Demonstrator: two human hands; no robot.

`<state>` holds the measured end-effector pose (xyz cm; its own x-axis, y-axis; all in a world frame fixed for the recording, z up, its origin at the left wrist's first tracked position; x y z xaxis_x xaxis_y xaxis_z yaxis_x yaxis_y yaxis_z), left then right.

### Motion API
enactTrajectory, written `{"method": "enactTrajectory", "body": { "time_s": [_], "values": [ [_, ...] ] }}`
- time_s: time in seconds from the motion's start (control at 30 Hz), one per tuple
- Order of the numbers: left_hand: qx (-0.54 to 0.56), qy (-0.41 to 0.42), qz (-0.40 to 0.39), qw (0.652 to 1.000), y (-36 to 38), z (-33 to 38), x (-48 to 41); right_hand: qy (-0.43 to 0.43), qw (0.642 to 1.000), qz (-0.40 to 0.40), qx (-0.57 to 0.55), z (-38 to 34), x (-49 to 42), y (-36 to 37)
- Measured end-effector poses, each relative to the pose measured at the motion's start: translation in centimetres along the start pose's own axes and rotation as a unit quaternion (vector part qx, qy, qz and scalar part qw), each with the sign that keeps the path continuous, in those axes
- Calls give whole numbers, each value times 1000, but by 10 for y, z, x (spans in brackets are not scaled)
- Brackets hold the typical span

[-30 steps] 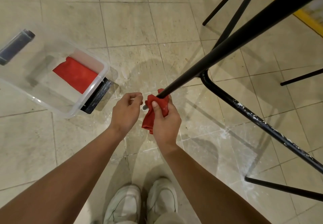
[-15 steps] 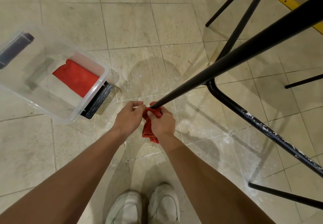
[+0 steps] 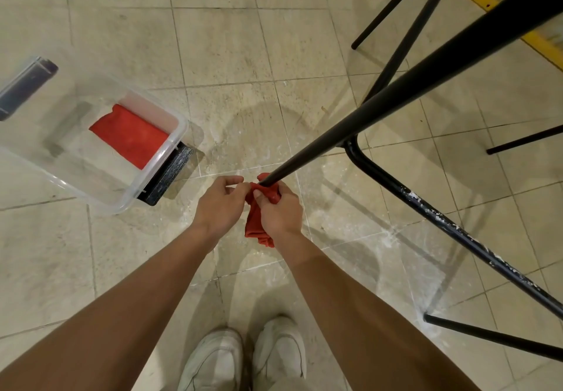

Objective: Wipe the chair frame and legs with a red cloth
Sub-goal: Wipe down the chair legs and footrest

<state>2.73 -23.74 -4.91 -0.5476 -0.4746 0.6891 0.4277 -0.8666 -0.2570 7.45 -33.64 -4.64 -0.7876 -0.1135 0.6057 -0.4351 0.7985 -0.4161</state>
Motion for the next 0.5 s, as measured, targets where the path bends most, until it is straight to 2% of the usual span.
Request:
{"method": "enactTrajectory", "body": {
  "time_s": [0.5],
  "values": [
    [41,31,-7,999,-11,55,58,-74,994,58,-55,-48,56,-50]
  ]
}}
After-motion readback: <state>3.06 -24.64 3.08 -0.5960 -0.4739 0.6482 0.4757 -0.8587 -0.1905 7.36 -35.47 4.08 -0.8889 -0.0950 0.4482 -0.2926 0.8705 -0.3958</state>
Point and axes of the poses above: each hand's wrist, its own x-axis away from the middle knuckle, its own y-axis out of the palm, z = x × y, the point moved 3 cm from there along -x, towards the middle knuckle, and after that the axes turned 1 degree about z, right-handed, at the moved point
